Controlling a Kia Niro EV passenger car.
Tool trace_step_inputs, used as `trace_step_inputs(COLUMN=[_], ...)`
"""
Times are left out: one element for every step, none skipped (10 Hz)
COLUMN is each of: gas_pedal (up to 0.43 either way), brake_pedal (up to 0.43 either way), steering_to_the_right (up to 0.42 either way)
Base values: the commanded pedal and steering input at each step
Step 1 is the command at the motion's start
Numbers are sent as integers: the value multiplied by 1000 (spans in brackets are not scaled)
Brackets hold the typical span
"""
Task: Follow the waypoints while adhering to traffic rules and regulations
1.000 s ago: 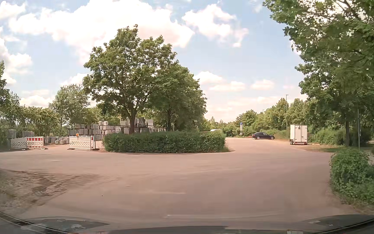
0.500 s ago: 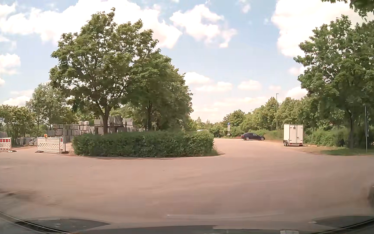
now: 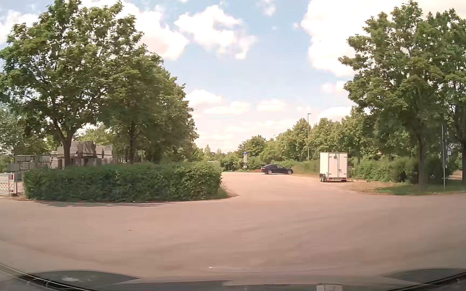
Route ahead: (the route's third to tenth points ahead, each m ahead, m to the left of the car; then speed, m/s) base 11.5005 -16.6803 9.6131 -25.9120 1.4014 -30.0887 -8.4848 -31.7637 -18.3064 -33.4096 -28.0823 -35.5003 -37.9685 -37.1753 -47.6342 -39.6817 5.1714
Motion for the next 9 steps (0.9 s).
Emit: trace_step_inputs(gas_pedal=[0,0,0,0,0,0,0,47,59], brake_pedal=[18,18,18,12,18,18,18,12,18], steering_to_the_right=[290,300,312,329,352,379,399,421,441])
